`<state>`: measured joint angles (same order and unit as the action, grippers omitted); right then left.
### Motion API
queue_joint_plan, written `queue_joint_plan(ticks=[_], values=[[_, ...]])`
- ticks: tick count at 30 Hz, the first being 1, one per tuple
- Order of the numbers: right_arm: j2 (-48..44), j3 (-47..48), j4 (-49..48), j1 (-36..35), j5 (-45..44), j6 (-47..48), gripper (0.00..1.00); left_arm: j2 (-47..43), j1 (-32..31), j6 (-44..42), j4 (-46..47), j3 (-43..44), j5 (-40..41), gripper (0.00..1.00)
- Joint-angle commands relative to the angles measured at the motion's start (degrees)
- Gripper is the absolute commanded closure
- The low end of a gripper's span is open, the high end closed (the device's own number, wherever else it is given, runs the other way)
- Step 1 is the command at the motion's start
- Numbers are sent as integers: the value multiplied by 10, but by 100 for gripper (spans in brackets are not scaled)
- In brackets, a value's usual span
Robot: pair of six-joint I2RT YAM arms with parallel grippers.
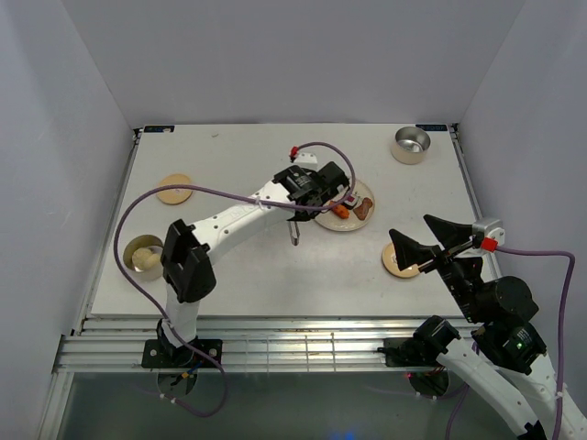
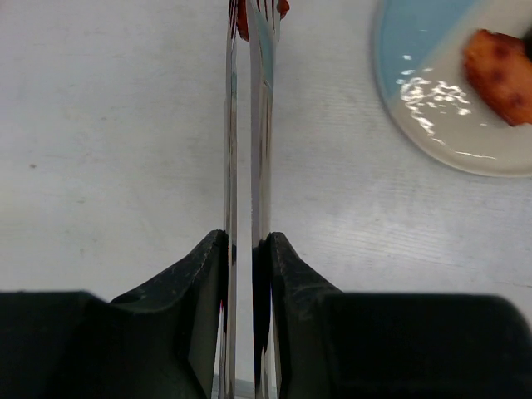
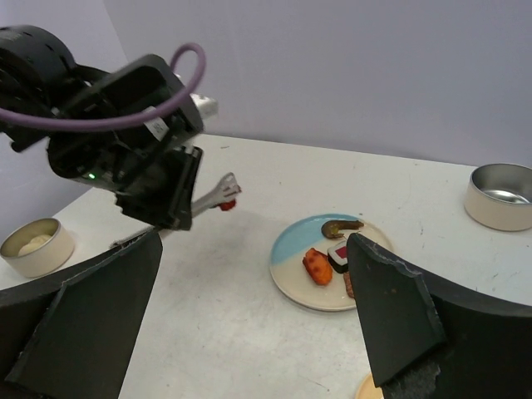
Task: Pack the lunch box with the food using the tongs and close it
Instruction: Place the fake food in the packing box.
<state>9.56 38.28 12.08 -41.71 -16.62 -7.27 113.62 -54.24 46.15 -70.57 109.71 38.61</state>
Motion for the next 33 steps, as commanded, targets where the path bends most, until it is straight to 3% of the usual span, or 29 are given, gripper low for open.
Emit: queue_joint_plan(ticks=[1, 9, 17, 28, 33], values=[[-6, 20, -18, -3, -16, 3, 3, -97, 38, 37, -64, -40, 40, 100], [-9, 14, -23, -3, -10, 1, 3, -306, 162, 103, -99, -269, 46, 100], [20, 15, -29, -5, 3, 1, 3, -482, 274, 64, -99, -379, 29, 100], [9, 12, -28, -6, -3, 2, 3, -575, 322, 51, -99, -445, 21, 100], [23, 14, -28, -6, -7, 3, 4, -568, 345, 71, -80, -485, 10, 100]])
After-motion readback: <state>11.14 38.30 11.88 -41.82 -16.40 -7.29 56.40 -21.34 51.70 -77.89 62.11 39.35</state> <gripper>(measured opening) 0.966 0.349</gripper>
